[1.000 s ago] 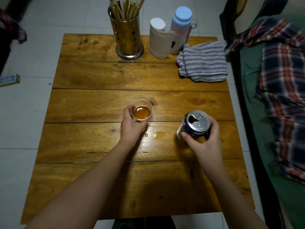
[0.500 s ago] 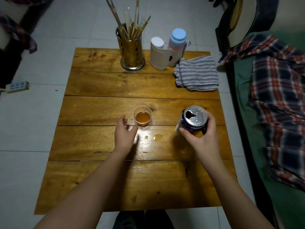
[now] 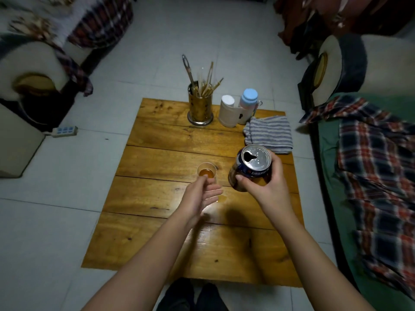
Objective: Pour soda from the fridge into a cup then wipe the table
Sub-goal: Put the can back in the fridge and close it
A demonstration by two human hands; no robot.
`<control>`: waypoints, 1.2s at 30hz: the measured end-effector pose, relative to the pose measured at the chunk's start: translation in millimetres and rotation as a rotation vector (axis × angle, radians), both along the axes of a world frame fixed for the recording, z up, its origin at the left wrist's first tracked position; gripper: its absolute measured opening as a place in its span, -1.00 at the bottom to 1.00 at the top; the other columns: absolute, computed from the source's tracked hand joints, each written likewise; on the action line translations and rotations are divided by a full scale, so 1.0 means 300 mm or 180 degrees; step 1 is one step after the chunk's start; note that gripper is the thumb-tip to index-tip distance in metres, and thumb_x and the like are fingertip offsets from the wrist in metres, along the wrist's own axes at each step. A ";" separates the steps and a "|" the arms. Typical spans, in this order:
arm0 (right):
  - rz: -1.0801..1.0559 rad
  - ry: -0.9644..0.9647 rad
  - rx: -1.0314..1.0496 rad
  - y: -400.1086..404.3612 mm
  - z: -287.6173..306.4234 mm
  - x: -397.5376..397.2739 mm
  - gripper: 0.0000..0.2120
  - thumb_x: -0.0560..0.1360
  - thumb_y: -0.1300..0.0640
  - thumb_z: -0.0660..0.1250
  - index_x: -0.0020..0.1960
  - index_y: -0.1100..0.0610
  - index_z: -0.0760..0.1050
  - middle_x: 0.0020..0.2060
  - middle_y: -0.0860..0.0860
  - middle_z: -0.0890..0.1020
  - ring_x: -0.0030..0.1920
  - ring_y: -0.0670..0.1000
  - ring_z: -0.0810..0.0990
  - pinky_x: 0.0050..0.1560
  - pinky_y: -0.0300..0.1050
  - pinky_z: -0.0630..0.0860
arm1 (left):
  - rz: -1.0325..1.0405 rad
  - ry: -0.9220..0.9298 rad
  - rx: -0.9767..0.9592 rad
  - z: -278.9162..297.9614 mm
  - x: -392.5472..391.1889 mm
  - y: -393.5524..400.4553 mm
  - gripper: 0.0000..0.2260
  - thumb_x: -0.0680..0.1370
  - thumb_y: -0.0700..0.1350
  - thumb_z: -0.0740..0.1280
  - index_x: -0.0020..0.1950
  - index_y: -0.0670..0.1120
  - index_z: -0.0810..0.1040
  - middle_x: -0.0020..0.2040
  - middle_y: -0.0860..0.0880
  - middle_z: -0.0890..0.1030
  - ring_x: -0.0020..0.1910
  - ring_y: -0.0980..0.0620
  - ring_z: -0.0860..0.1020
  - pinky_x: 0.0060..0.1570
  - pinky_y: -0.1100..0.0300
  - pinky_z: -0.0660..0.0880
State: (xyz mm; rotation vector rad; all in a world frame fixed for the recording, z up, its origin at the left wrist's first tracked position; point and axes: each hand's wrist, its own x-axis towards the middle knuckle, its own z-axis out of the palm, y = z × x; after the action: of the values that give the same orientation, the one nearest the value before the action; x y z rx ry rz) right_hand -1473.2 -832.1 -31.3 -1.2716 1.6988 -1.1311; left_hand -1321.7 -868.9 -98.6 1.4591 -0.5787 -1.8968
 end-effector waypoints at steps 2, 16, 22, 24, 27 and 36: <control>0.0174 -0.0033 -0.0103 0.004 0.037 0.025 -0.33 0.28 0.17 0.53 0.26 -0.07 0.27 0.11 -0.23 0.46 0.11 -0.36 0.42 0.06 -0.56 0.31 | 0.0081 0.0350 0.0090 0.057 0.012 0.024 -0.68 0.63 -0.02 0.04 0.03 -0.19 0.50 -0.06 -0.17 0.62 -0.11 -0.05 0.61 -0.07 0.16 0.55; 0.1796 -0.0242 -0.0014 0.054 0.159 0.366 -0.30 0.28 0.16 0.54 0.28 -0.11 0.24 0.09 -0.30 0.46 0.14 -0.31 0.43 0.13 -0.37 0.37 | 0.1199 0.0815 -0.0024 0.226 0.350 0.299 -0.60 0.63 0.06 0.05 0.14 -0.23 0.48 0.01 -0.24 0.62 -0.02 -0.14 0.61 0.01 0.05 0.54; 0.2681 -0.0263 0.0035 0.160 0.163 0.646 -0.34 0.28 0.17 0.54 0.24 -0.06 0.26 0.10 -0.19 0.51 0.15 -0.23 0.48 0.12 -0.33 0.40 | 0.2117 0.0831 -0.0110 0.247 0.579 0.533 -0.61 0.63 0.05 0.03 0.12 -0.21 0.49 -0.03 -0.22 0.60 -0.03 -0.11 0.57 0.07 0.07 0.49; 0.2988 -0.0298 0.0020 0.226 0.168 0.752 -0.36 0.28 0.19 0.54 0.22 -0.05 0.27 0.10 -0.16 0.51 0.15 -0.22 0.49 0.13 -0.33 0.41 | 0.2443 0.0799 -0.0131 0.263 0.661 0.636 -0.62 0.63 0.04 0.04 0.03 -0.21 0.51 -0.06 -0.21 0.60 -0.05 -0.11 0.56 0.06 0.07 0.48; 0.3455 -0.0330 -0.0002 0.356 0.181 0.912 -0.38 0.30 0.20 0.52 0.24 0.00 0.28 0.10 -0.16 0.51 0.15 -0.24 0.49 0.15 -0.31 0.43 | 0.2921 0.0743 -0.0141 0.284 0.785 0.815 -0.64 0.63 0.01 0.06 -0.01 -0.23 0.50 -0.10 -0.21 0.59 -0.07 -0.12 0.56 0.11 0.02 0.46; 0.4506 -0.0259 -0.0008 0.878 0.188 1.344 -0.41 0.30 0.18 0.52 0.21 -0.04 0.31 0.11 -0.17 0.52 0.13 -0.19 0.50 0.11 -0.35 0.43 | 0.3858 0.0622 -0.0234 0.283 1.096 1.448 -0.65 0.62 -0.01 0.08 -0.03 -0.25 0.50 -0.16 -0.21 0.62 -0.13 -0.13 0.58 0.08 0.03 0.48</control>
State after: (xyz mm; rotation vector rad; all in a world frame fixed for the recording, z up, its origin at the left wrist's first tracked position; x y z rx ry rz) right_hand -1070.0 -568.6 25.0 -1.8373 0.3867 -0.2760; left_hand -992.8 -434.4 -13.8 1.1127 0.3137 -0.9873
